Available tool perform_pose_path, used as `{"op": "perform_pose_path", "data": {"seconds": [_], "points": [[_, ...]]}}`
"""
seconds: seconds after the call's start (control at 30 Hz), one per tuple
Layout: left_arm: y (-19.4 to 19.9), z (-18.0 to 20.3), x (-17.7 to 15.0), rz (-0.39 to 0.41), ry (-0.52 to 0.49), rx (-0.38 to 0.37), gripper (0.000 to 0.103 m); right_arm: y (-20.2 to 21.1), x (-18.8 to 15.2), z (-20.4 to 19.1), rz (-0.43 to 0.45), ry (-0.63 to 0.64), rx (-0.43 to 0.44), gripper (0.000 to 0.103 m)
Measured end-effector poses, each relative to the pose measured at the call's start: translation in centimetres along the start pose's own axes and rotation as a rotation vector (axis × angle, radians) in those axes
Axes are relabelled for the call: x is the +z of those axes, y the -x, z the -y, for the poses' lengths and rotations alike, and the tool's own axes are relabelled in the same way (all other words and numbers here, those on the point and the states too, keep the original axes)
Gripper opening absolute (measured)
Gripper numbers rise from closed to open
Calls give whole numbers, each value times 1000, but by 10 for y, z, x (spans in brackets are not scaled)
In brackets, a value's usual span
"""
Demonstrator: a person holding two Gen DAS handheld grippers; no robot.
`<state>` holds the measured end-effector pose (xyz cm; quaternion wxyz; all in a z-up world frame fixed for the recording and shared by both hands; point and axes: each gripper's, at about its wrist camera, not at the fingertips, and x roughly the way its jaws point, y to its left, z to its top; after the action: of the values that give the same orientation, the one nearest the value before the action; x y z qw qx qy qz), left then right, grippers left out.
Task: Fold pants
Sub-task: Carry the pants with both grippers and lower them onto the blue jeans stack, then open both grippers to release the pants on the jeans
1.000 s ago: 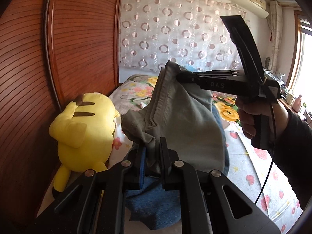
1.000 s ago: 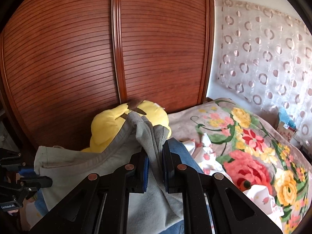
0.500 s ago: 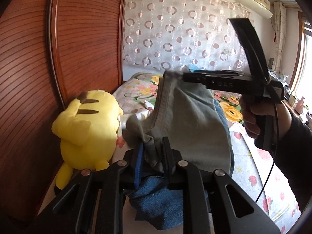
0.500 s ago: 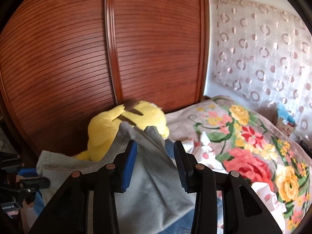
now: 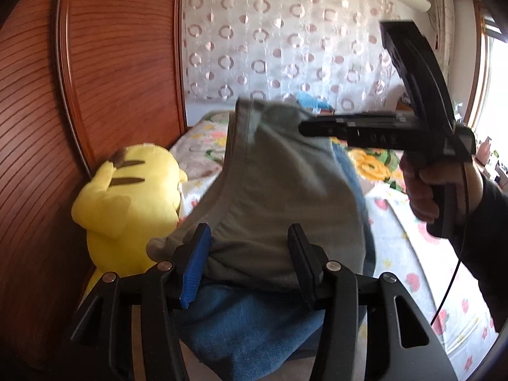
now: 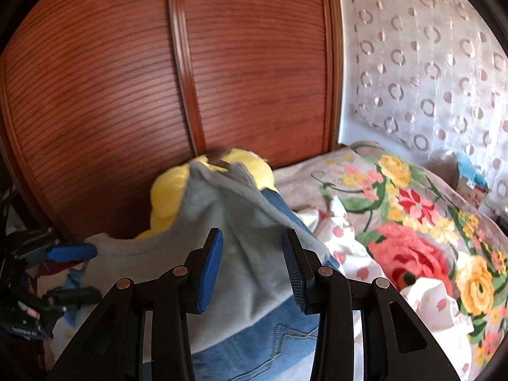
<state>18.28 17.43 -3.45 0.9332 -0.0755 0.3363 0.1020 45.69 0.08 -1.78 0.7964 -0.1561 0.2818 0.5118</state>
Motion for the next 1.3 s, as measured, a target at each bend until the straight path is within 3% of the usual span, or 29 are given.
{"op": "perform_pose_path", "data": {"seconds": [0.13, 0.37, 0.63, 0.8, 0.9, 1.07, 1.3], "points": [[-5, -4, -4, -10, 13, -1, 52, -19, 8, 15, -29, -42, -40, 41], [-7, -3, -4, -10, 11, 2, 52, -29, 9, 24, -26, -104, -32, 41], [-3, -6, -6, -6, 11, 8, 52, 13, -7, -6, 28, -92, -38, 41], [13, -6, -5, 11, 6, 15, 62, 43, -20, -30, 58, -84, -41, 41], [24, -7, -7, 30, 10, 7, 78, 59, -29, -41, 70, -92, -43, 41], [40, -7, -9, 46, -3, -2, 85, 80, -42, -53, 81, -102, -58, 41], [60, 0, -18, 65, -24, 14, 86, 104, -58, -72, 93, -123, -81, 41]]}}
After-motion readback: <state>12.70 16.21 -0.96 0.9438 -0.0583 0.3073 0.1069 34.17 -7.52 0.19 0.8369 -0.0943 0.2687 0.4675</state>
